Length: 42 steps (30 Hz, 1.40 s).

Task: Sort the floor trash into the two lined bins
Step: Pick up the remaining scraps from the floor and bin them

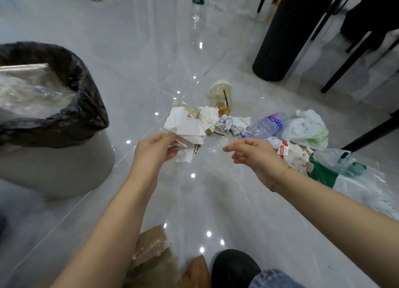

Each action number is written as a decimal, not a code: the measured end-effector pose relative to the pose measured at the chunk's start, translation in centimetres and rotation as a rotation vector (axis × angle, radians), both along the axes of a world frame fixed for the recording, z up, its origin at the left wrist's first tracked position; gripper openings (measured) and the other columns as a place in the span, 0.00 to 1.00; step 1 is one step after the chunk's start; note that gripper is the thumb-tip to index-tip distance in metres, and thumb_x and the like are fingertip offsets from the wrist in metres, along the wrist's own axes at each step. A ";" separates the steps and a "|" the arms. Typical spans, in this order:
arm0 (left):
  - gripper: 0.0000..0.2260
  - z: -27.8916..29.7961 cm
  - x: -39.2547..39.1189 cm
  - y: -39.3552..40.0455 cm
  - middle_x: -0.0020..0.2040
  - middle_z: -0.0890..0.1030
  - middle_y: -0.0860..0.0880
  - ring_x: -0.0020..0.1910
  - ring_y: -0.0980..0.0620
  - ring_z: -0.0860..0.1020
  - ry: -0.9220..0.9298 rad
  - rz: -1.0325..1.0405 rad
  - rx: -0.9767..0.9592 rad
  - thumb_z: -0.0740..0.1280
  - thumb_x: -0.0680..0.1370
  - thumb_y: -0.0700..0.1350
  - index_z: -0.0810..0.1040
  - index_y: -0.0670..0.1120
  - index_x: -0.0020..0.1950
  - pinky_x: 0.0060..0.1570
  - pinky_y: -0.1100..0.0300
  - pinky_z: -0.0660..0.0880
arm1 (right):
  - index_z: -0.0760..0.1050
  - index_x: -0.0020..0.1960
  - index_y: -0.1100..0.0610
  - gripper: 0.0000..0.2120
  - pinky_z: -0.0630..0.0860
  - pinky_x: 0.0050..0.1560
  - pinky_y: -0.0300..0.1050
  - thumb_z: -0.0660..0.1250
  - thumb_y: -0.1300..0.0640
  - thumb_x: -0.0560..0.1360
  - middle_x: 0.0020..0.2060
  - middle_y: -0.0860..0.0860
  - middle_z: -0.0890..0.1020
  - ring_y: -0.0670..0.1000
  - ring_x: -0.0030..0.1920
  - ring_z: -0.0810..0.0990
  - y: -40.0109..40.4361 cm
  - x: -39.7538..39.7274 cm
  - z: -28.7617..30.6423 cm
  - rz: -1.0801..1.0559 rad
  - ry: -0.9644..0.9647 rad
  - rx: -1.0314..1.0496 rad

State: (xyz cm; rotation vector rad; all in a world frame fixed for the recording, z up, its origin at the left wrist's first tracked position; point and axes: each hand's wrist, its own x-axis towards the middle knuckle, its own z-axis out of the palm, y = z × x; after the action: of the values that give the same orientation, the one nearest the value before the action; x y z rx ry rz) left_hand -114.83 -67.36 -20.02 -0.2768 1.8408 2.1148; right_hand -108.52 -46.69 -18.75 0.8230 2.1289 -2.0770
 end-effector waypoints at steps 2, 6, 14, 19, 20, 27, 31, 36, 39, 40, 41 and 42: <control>0.10 1.9 1.1 -2.3 0.33 0.83 0.50 0.35 0.52 0.81 0.068 0.017 -0.020 0.65 0.77 0.39 0.81 0.45 0.37 0.45 0.62 0.79 | 0.79 0.45 0.64 0.02 0.78 0.38 0.37 0.70 0.65 0.72 0.43 0.57 0.85 0.46 0.31 0.76 -2.1 0.0 1.7 0.032 -0.018 -0.044; 0.10 4.7 3.7 -7.6 0.37 0.84 0.46 0.40 0.53 0.82 0.186 0.107 -0.037 0.66 0.78 0.41 0.82 0.44 0.38 0.41 0.67 0.78 | 0.80 0.48 0.64 0.06 0.78 0.38 0.37 0.70 0.62 0.73 0.44 0.55 0.86 0.45 0.32 0.77 -6.6 -0.5 4.8 0.198 0.005 -0.009; 0.09 9.6 5.3 -14.1 0.35 0.84 0.48 0.39 0.52 0.82 0.353 0.385 0.088 0.66 0.78 0.41 0.80 0.42 0.38 0.50 0.56 0.78 | 0.81 0.48 0.64 0.06 0.75 0.35 0.35 0.71 0.62 0.73 0.43 0.53 0.86 0.46 0.35 0.76 -12.4 -5.1 14.2 0.506 0.120 0.395; 0.11 11.6 4.6 -17.6 0.38 0.84 0.48 0.44 0.49 0.84 0.498 0.507 0.144 0.66 0.78 0.41 0.82 0.48 0.37 0.51 0.57 0.79 | 0.82 0.47 0.63 0.06 0.75 0.34 0.35 0.70 0.60 0.74 0.43 0.55 0.86 0.44 0.35 0.77 -17.9 -9.1 14.8 0.634 0.204 0.519; 0.11 11.7 4.5 -18.4 0.39 0.84 0.49 0.45 0.48 0.84 0.545 0.541 0.125 0.66 0.78 0.42 0.81 0.49 0.37 0.52 0.57 0.78 | 0.82 0.46 0.62 0.05 0.75 0.34 0.35 0.71 0.60 0.73 0.43 0.55 0.86 0.44 0.36 0.77 -19.1 -9.7 14.4 0.639 0.225 0.518; 0.06 9.9 2.5 -21.7 0.45 0.83 0.44 0.43 0.50 0.81 0.651 0.685 -0.178 0.68 0.77 0.50 0.81 0.49 0.43 0.44 0.57 0.76 | 0.83 0.42 0.60 0.02 0.79 0.44 0.36 0.71 0.62 0.73 0.40 0.53 0.86 0.46 0.39 0.81 -25.4 -11.9 11.3 0.616 0.390 0.406; 0.03 8.3 1.2 -22.7 0.47 0.77 0.50 0.45 0.59 0.74 0.797 0.703 -0.630 0.69 0.77 0.42 0.81 0.44 0.45 0.48 0.73 0.68 | 0.84 0.44 0.56 0.04 0.79 0.53 0.40 0.72 0.57 0.73 0.40 0.47 0.86 0.43 0.44 0.83 -25.9 -12.7 10.0 0.610 0.435 0.566; 0.04 6.8 0.8 -23.2 0.48 0.76 0.55 0.44 0.61 0.72 0.761 0.546 -0.926 0.68 0.77 0.41 0.83 0.42 0.46 0.46 0.75 0.67 | 0.84 0.41 0.54 0.03 0.81 0.52 0.49 0.71 0.57 0.72 0.36 0.48 0.85 0.47 0.42 0.84 -25.8 -13.7 9.9 0.441 0.474 0.530; 0.08 6.0 0.3 -24.0 0.47 0.79 0.57 0.47 0.56 0.77 0.690 0.396 -1.059 0.66 0.77 0.47 0.84 0.48 0.42 0.55 0.56 0.72 | 0.84 0.40 0.54 0.05 0.81 0.49 0.47 0.71 0.55 0.73 0.35 0.48 0.85 0.47 0.40 0.83 -25.6 -13.5 9.9 0.541 0.466 0.609; 0.11 5.9 0.4 -24.1 0.46 0.80 0.58 0.50 0.54 0.77 0.661 0.364 -1.114 0.64 0.77 0.50 0.84 0.50 0.40 0.59 0.48 0.71 | 0.84 0.40 0.55 0.08 0.80 0.47 0.46 0.70 0.52 0.73 0.34 0.49 0.84 0.48 0.38 0.82 -25.5 -13.2 9.7 0.624 0.446 0.664; 0.12 6.0 0.4 -24.0 0.45 0.81 0.60 0.54 0.53 0.77 0.628 0.346 -1.148 0.62 0.76 0.53 0.84 0.52 0.39 0.62 0.44 0.69 | 0.83 0.39 0.57 0.13 0.79 0.44 0.45 0.69 0.48 0.74 0.32 0.53 0.82 0.51 0.35 0.79 -25.3 -12.8 9.5 0.708 0.430 0.714; 0.13 6.2 0.4 -23.9 0.44 0.81 0.62 0.57 0.53 0.76 0.600 0.340 -1.157 0.61 0.75 0.54 0.83 0.54 0.37 0.64 0.45 0.66 | 0.82 0.39 0.59 0.18 0.77 0.42 0.44 0.66 0.44 0.75 0.32 0.56 0.80 0.51 0.33 0.76 -25.2 -12.7 9.4 0.782 0.431 0.772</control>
State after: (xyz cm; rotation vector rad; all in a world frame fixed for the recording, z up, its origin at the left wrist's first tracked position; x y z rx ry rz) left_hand -114.45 -91.23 -13.84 -0.2140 3.4239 1.0518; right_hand -121.24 -71.86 -9.39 -0.4894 2.8349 -1.0817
